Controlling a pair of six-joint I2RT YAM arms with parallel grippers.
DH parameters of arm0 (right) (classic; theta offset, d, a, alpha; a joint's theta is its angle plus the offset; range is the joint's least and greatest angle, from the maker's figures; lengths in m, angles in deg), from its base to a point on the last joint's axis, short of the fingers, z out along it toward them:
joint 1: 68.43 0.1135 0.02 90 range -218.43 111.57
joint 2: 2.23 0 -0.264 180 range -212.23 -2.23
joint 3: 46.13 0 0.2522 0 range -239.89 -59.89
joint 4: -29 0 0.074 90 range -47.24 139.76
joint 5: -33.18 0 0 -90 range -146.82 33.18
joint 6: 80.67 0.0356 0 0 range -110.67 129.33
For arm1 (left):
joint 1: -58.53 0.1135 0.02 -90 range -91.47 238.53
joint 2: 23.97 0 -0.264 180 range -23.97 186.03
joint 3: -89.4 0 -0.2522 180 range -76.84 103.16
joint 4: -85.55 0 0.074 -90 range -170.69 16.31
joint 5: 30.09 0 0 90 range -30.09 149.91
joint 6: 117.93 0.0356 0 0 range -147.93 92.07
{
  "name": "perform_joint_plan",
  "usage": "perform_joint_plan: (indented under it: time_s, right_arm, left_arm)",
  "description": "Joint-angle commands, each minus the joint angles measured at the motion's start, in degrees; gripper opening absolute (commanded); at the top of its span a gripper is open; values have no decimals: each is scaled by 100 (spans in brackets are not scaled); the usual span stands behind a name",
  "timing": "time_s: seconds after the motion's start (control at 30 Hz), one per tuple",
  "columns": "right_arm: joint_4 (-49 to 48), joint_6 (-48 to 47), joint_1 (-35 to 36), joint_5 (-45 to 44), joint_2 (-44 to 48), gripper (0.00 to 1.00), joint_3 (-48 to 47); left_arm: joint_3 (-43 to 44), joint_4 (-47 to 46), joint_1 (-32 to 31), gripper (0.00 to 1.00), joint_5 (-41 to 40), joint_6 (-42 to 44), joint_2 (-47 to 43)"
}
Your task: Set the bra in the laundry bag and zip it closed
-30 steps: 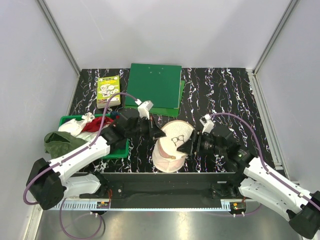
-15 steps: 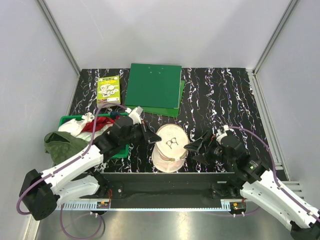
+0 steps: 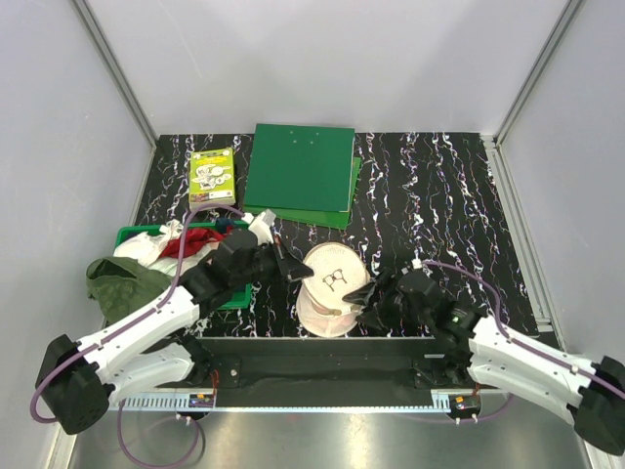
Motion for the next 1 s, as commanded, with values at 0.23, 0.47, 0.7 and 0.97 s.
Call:
perform_joint_plan:
  time_s: [0.23,0.47,0.7,0.97]
  right_arm:
    - [-1559,443,350,-517,-987,29,-199]
    - [-748,338,358,-887,-530,18,-445]
    - [-731,329,350,-861,-565,17,-568]
    - [-722,390,350,-878,-372,15,-534]
  left_arm:
    - [560,930,21,32,-618,999,-218]
    - [991,2041,-207,58,-2001,2099,-1034]
    - [1044,934,-2550,43,-2414,3874,-1177]
    - [1298,616,-3178,38,-1958,4974,-96]
